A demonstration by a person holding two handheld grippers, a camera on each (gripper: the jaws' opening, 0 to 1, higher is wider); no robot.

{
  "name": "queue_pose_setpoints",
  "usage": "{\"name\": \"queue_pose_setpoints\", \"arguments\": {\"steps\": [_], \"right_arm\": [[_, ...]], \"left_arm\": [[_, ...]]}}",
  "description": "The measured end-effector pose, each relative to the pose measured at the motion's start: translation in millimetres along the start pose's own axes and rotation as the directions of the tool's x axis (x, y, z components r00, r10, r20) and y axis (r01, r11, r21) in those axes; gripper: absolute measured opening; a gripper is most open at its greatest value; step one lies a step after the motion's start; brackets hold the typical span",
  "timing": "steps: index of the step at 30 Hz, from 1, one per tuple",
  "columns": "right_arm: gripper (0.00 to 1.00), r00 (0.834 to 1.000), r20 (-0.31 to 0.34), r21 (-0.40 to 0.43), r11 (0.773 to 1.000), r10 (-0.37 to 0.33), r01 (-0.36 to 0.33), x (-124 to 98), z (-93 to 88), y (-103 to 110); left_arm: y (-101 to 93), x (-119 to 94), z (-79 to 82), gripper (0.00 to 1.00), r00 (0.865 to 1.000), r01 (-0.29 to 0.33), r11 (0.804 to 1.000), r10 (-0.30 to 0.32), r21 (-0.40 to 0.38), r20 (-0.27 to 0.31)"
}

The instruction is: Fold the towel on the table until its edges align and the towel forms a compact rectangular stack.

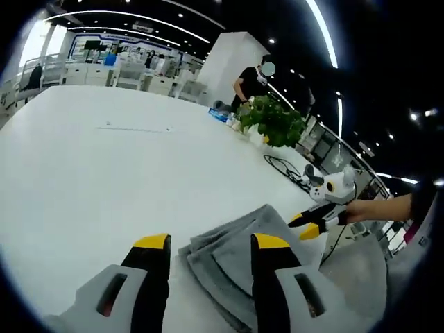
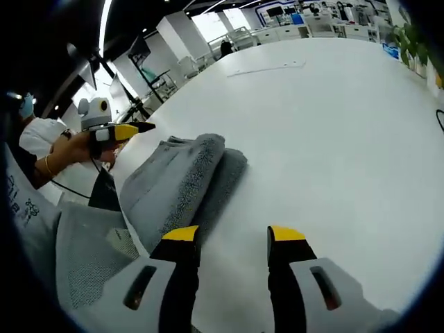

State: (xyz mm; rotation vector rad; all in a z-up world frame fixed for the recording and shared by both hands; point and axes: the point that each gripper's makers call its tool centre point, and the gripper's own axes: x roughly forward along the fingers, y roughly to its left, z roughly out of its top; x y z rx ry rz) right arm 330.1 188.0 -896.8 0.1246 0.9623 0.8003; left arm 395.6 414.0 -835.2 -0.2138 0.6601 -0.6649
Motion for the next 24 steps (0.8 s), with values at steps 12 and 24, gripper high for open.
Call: {"name": "queue_pose_setpoints", "arguments": {"steps": [12,24], "right_arm": [[0.38,0.998,-0.060,-0.119,0.993,0.002,-0.009,-8.3,-20.9,16.4],[0.40,0.987,-0.156,-0.252,0.966,0.026,-0.066,-7.2,-52.3,45.4]], "left_arm": [[-7.7,-21.2,-43.6,0.54,0.991,0.035,0.985,-0.013,0.169,-0.130],[-37.1,-45.6,-88.6,0.55,0.975,0.141,0.980,-0.114,0.138,-0.189]]}}
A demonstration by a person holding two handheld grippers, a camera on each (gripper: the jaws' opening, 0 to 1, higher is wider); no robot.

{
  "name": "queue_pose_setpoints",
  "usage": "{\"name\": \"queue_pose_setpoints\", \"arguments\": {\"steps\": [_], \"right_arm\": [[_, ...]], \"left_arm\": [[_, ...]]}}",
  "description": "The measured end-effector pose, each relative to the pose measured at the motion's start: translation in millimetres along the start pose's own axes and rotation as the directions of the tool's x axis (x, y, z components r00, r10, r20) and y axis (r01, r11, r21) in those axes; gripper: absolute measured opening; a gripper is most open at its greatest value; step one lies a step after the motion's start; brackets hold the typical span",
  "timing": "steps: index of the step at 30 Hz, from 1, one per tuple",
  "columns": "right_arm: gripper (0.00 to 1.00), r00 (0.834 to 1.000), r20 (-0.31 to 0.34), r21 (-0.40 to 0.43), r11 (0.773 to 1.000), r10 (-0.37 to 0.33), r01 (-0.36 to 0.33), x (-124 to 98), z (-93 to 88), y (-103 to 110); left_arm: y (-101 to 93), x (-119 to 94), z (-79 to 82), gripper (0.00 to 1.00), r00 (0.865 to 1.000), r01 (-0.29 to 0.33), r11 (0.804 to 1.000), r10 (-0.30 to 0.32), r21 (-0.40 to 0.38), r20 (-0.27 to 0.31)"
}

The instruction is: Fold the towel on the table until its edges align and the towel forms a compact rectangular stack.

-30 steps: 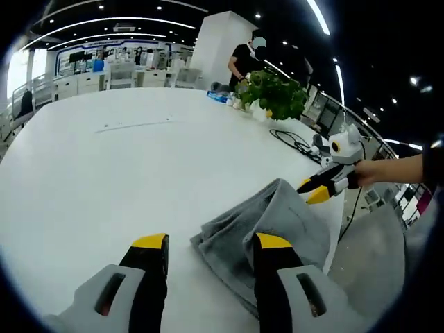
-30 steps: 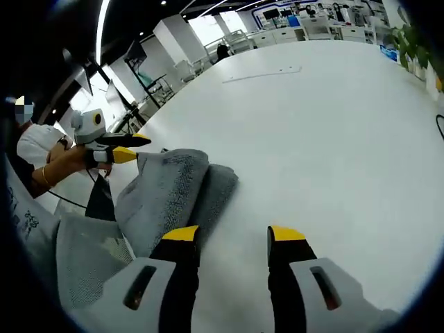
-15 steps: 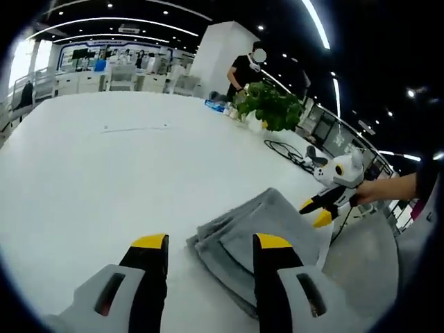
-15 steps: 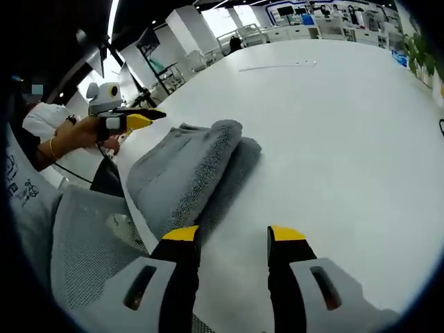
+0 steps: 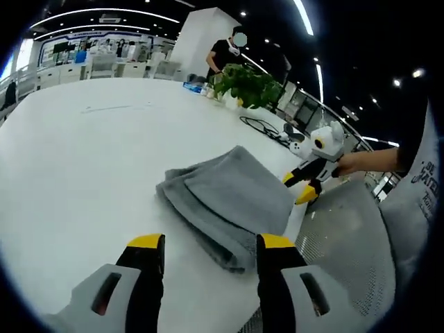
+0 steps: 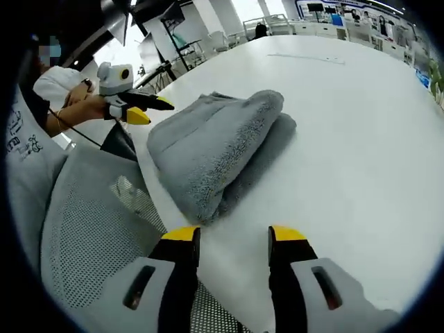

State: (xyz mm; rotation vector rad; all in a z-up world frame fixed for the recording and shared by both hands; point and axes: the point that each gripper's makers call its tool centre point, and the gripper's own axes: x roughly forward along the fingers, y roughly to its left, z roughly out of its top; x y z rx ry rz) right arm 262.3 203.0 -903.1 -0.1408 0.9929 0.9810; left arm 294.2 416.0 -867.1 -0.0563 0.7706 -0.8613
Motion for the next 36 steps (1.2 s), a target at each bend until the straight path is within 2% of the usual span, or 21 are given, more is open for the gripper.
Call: {"name": "queue_pose_setpoints", "arguments": {"steps": [7,12,16,19,24,29,36], "right_arm": [[0.39,0.998,-0.054,-0.166,0.986,-0.016,0.007,10.2,0.0,17.6],[0.37,0.998,-0.045,-0.226,0.974,-0.038,0.027,15.4,9.6,19.9],[0.34,0.998,-0.044,-0.254,0.967,-0.040,0.028,20.8,14.2,18.2],[0.32,0.998,-0.050,-0.267,0.963,-0.047,0.031,23.9,16.0,16.6],[0.27,0.996,-0.058,-0.268,0.962,-0.065,0.047,26.9,19.5,5.5],[0.27,0.996,-0.045,-0.269,0.961,-0.076,0.062,32.1,27.7,0.2],[0.27,0.996,-0.026,-0.253,0.964,-0.090,0.081,38.6,47.7,-22.4]], "left_arm": [[-20.6,17.0,-24.0,0.55,0.992,0.028,0.989,-0.010,0.147,-0.124],[-25.3,27.5,-30.4,0.51,0.987,0.028,0.975,0.009,0.222,-0.163],[-26.6,33.4,-28.8,0.44,0.986,0.022,0.964,0.023,0.264,-0.168],[-25.5,36.9,-26.9,0.39,0.986,0.020,0.964,0.025,0.266,-0.165],[-22.2,41.2,-26.7,0.35,0.983,0.027,0.957,0.026,0.288,-0.180],[-11.7,45.2,-17.5,0.33,0.985,0.010,0.956,0.041,0.293,-0.168],[9.1,54.0,0.5,0.31,0.985,-0.011,0.951,0.063,0.308,-0.160]]}}
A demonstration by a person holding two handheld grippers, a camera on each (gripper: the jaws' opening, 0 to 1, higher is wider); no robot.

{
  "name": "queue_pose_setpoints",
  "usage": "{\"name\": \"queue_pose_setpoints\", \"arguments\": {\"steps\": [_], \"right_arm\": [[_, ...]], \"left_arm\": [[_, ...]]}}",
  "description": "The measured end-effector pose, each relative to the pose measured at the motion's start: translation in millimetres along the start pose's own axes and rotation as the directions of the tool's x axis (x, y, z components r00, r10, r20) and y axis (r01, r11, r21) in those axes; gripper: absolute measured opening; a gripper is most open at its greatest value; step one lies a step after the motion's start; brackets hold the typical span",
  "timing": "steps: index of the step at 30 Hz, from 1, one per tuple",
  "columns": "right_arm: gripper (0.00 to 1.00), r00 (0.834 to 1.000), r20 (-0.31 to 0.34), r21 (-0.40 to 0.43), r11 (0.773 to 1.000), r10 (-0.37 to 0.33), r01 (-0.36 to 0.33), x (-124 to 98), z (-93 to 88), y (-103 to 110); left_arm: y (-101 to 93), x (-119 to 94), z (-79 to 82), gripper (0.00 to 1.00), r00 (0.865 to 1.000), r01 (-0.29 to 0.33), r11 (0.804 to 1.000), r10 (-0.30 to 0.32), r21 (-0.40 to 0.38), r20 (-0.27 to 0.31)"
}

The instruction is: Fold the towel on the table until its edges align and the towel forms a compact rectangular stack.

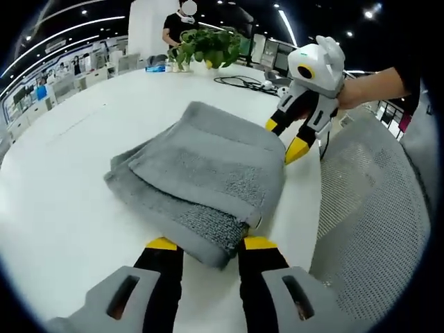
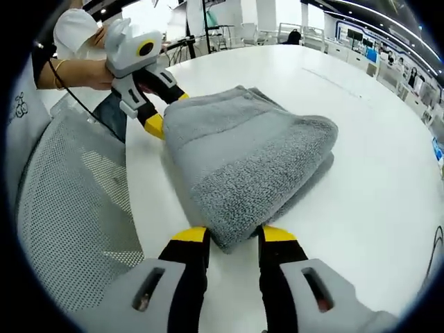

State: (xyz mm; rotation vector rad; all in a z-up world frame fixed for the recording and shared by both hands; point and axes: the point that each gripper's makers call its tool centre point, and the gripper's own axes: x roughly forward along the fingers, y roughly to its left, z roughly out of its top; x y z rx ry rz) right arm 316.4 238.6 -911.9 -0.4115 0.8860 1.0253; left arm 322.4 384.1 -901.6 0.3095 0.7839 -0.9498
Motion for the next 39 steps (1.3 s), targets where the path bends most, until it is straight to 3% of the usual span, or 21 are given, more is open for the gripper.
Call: {"name": "queue_pose_setpoints", "arguments": {"steps": [9,17,31,39], "right_arm": [[0.26,0.998,0.030,0.034,0.998,-0.057,0.056,4.4,19.4,-35.3],[0.25,0.996,0.050,0.077,0.994,-0.079,0.075,6.5,30.1,-48.8],[0.26,0.993,0.064,0.134,0.987,-0.100,0.091,4.8,32.1,-53.1],[0.27,0.987,0.100,0.212,0.972,-0.123,0.100,-7.7,28.7,-51.2]], "left_arm": [[33.5,14.3,18.7,0.30,0.999,-0.038,0.999,0.039,-0.032,0.019],[53.1,20.6,29.8,0.26,0.998,-0.050,0.997,0.051,-0.065,0.027],[57.5,20.2,31.0,0.28,0.997,-0.075,0.991,0.079,-0.114,0.028],[55.3,0.0,29.4,0.38,0.989,-0.103,0.971,0.124,-0.217,0.086]]}}
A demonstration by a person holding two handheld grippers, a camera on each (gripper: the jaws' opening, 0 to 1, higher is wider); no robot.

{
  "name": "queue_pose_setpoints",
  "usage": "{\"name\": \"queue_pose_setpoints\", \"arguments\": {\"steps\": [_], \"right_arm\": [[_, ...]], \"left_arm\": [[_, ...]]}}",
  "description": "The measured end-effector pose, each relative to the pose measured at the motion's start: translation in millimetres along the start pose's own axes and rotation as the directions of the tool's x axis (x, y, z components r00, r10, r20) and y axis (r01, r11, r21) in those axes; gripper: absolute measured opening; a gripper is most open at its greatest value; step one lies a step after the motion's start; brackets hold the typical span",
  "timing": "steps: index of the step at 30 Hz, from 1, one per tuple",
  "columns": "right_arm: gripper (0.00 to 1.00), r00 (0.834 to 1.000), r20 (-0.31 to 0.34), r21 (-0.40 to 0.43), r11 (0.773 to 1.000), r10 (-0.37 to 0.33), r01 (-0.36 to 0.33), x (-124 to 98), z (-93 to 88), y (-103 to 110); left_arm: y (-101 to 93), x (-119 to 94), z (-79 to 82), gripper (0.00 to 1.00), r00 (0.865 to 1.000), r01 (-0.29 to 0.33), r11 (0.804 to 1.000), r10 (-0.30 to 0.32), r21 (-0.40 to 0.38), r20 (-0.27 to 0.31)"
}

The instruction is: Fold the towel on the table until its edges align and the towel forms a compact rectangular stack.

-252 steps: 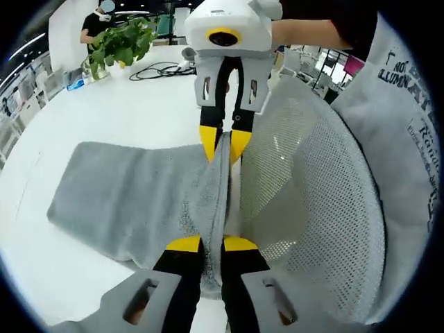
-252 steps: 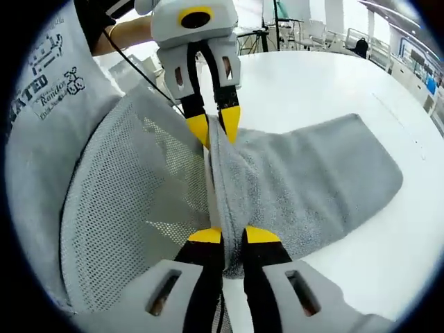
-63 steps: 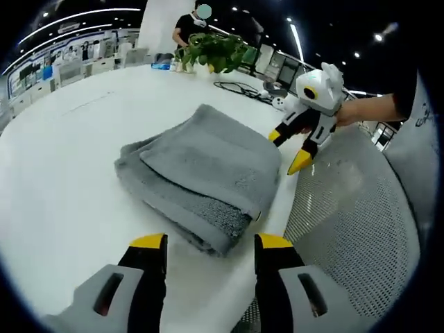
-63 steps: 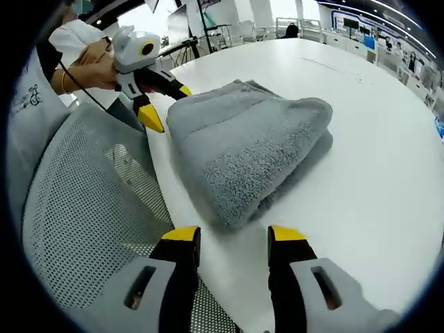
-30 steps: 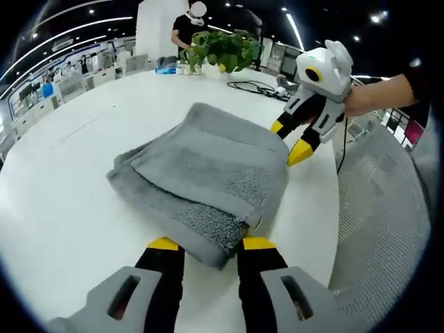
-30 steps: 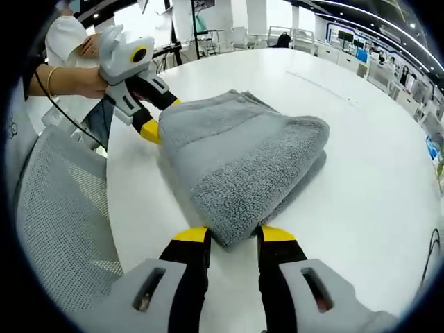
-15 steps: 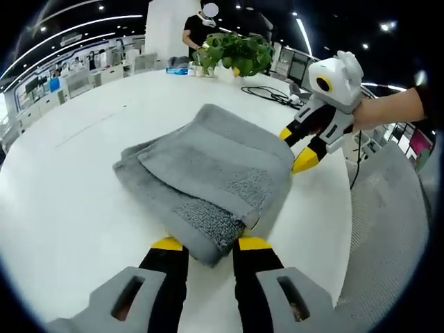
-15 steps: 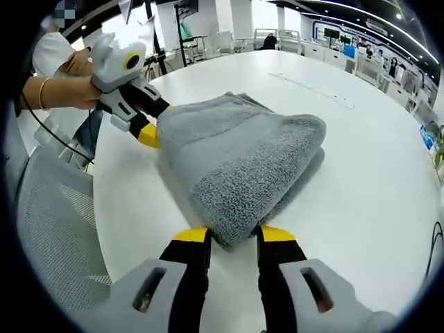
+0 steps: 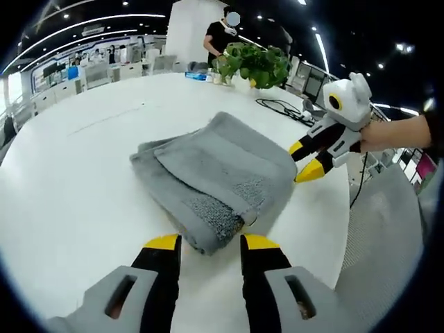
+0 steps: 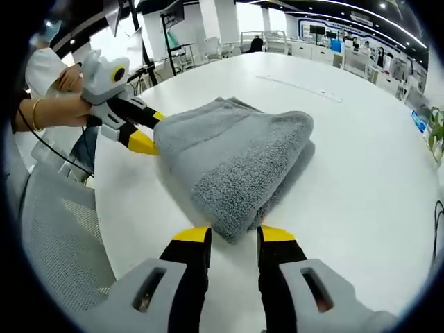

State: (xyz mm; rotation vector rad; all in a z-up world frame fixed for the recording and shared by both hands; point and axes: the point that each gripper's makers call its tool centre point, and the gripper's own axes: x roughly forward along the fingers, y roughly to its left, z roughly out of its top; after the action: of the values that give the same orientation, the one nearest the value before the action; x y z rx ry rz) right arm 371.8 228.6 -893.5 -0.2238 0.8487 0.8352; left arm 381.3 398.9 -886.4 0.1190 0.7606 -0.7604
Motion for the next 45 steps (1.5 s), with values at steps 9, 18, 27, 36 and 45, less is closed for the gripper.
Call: {"name": "queue_pose_setpoints", "arguments": {"steps": [9,18,27,36,45], "right_arm": [[0.33,0.993,0.104,0.126,0.991,-0.049,0.036,-24.3,-2.7,5.3],[0.39,0.990,0.117,0.158,0.986,-0.074,0.055,-35.1,-15.6,8.1],[0.54,0.987,0.136,0.178,0.982,-0.082,0.057,-38.0,-27.4,21.6],[0.58,0.983,0.149,0.250,0.966,-0.103,0.063,-44.1,-46.9,36.4],[0.62,0.966,0.204,0.305,0.948,-0.161,0.094,-54.6,-50.3,34.4]], "left_arm": [[-8.3,-25.4,0.9,0.52,0.995,-0.035,0.997,0.041,-0.072,0.088],[-23.0,-46.3,-9.0,0.57,0.987,-0.048,0.994,0.062,-0.095,0.151],[-38.9,-49.8,-24.9,0.62,0.988,-0.050,0.991,0.067,-0.121,0.139],[-50.8,-52.9,-37.2,0.72,0.988,-0.050,0.990,0.068,-0.129,0.139],[-48.9,-59.9,-30.4,0.80,0.972,-0.080,0.980,0.117,-0.183,0.204]]}}
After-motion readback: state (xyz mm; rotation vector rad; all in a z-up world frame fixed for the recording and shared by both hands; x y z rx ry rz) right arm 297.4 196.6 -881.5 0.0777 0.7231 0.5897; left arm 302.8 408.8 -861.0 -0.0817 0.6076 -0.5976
